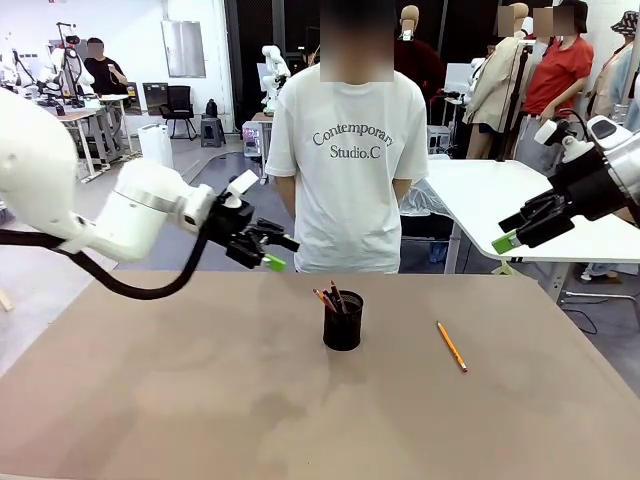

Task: Place the pens into the pen holder.
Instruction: Pick up a writing instrument from the table and place it into the Pen holder.

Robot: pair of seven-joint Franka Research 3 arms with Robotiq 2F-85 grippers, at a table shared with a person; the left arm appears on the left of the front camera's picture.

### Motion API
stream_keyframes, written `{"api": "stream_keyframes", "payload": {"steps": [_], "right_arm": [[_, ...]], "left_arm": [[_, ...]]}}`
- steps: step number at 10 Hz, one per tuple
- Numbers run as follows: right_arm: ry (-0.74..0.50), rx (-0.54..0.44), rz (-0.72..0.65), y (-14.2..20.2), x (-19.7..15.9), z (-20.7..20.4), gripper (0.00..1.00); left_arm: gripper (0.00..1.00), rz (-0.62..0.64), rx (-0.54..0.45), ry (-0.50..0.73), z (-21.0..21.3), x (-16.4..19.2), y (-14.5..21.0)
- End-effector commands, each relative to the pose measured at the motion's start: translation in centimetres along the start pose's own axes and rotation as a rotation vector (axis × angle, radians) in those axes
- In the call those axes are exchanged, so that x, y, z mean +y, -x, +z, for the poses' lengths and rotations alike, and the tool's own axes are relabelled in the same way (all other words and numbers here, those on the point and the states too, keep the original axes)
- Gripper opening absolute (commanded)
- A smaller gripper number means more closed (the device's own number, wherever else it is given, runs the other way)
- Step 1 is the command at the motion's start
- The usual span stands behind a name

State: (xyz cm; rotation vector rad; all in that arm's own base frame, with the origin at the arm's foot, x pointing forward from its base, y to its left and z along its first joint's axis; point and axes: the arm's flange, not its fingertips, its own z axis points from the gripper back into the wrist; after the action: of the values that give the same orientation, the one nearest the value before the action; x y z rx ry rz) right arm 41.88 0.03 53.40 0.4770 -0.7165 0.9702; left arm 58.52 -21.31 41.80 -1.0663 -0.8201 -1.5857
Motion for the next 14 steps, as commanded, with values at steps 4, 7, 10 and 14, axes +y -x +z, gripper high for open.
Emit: {"api": "stream_keyframes", "payload": {"steps": [4,7,10,14], "right_arm": [[-0.008,-0.032,0.001,-0.1,0.1,-0.1,1.0],[-0.008,-0.032,0.001,-0.1,0.1,-0.1,1.0],[-0.008,-0.032,0.001,-0.1,0.1,-0.1,1.0],[-0.008,-0.032,0.001,-0.1,0.1,-0.1,1.0]], "left_arm": [[1.0,0.103,0.214,-0.148,7.9,-6.5,-1.3],[1.0,0.083,0.305,-0.333,11.5,-7.5,-0.7],[1.0,0.055,0.305,-0.362,12.0,-7.2,-0.2],[1.0,0.077,0.297,-0.35,12.9,-6.6,-0.5]]}}
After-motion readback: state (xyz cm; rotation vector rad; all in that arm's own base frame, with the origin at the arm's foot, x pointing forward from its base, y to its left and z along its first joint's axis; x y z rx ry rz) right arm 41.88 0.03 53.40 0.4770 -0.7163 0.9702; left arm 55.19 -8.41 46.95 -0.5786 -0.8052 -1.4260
